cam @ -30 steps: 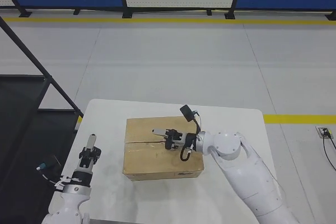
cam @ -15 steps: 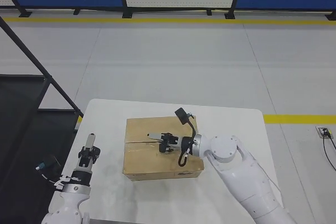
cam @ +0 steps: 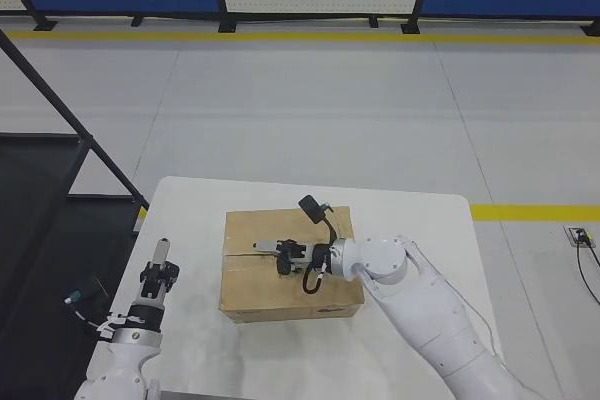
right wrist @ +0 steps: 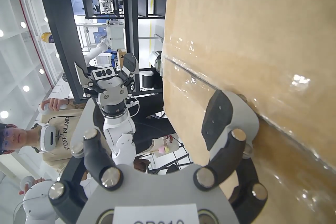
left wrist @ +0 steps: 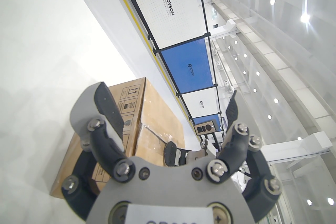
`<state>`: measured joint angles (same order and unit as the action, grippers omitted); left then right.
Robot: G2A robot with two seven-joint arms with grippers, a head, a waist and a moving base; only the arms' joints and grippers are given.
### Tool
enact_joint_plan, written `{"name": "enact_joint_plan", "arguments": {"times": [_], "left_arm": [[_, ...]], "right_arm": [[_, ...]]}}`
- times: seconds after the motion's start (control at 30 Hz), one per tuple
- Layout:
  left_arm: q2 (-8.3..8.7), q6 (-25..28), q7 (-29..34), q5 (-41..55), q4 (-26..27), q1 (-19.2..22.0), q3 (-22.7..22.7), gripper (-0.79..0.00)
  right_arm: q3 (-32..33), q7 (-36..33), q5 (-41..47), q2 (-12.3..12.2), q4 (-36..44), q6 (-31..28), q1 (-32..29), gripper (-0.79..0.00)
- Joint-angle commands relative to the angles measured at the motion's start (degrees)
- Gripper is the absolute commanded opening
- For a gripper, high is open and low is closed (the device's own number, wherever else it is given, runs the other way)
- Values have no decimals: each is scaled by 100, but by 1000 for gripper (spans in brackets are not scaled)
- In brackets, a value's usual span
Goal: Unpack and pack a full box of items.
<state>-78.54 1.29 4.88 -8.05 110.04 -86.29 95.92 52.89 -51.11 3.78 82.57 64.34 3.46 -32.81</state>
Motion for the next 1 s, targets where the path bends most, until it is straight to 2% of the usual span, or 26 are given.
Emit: {"name": "enact_joint_plan", "arguments": {"times": [0.0,0.4,0.73,0.97], "left_arm": [[4,-1,16,-10,-1,16,-8,0],[25,-14,36,-32,13,44,-26,0],[39,-60,41,-89,57,41,-75,0],[49,-69,38,-129,89,30,-93,0]], "right_arm": [[61,-41,-66,-33,101,73,-50,0],[836,-225,-537,-342,727,613,-457,0],[1584,-369,-644,-584,1177,773,-815,0],[2149,-427,-445,-730,1227,672,-1066,0]]}}
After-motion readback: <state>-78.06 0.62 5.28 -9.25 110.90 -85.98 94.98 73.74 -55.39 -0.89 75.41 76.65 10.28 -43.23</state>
